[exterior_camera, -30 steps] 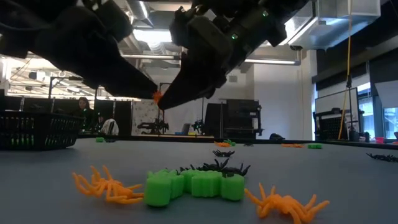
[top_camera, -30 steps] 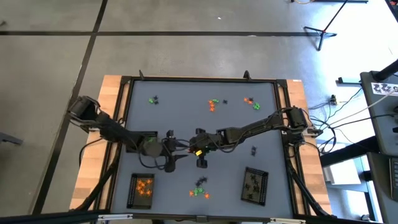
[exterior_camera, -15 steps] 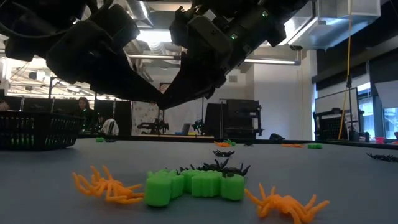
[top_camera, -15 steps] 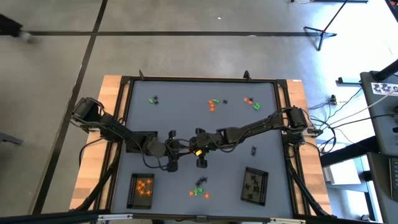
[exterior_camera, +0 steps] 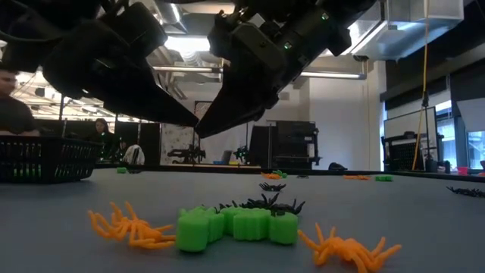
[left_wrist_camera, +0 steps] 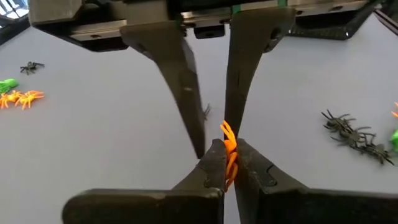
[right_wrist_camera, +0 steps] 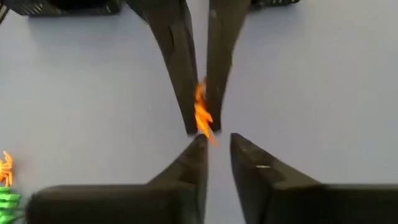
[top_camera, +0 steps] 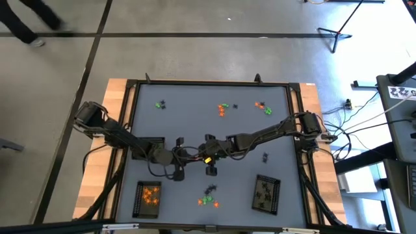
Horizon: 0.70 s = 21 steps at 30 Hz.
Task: Sort Halloween decoration
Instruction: Put the orange spider toy into the bottom left black bin
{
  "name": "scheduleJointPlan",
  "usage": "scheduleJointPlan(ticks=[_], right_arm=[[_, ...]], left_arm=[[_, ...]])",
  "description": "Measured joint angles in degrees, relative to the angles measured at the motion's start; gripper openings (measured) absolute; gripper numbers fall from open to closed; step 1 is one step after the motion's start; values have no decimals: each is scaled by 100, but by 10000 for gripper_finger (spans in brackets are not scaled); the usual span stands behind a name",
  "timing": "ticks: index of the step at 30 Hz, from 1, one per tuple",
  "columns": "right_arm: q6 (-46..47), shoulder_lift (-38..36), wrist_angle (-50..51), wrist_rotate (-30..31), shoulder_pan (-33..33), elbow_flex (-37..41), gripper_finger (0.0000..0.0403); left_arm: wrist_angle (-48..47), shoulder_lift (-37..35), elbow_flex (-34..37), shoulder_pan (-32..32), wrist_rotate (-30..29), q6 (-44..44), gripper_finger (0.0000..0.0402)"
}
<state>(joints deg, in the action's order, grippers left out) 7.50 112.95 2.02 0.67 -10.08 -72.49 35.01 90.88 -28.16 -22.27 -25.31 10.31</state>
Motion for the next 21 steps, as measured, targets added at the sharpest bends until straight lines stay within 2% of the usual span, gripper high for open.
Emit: scheduleJointPlan(ticks=[5, 11, 14, 16, 19, 21], right_arm=[[480, -3, 320, -118, -8, 0, 134], [1035, -3, 816, -90, -145, 0, 153], [1045, -3, 855, 79, -359, 0, 148], [1074, -3, 850, 201, -545, 0, 143], [1223, -3, 854, 399, -843, 0, 136], [1330, -3, 856, 582, -1077, 0, 132]], left_arm=[[-1098, -684, -51, -279, -19, 162, 1], [-4624, -1692, -957, -891, -74, 1375, 1], [-6353, -1708, -1632, -1258, 146, 2340, 0], [-7163, -1635, -1995, -1527, 415, 3045, 0], [-7718, -1457, -2317, -2012, 802, 4052, 0], [-7739, -1319, -2430, -2367, 986, 4707, 0]])
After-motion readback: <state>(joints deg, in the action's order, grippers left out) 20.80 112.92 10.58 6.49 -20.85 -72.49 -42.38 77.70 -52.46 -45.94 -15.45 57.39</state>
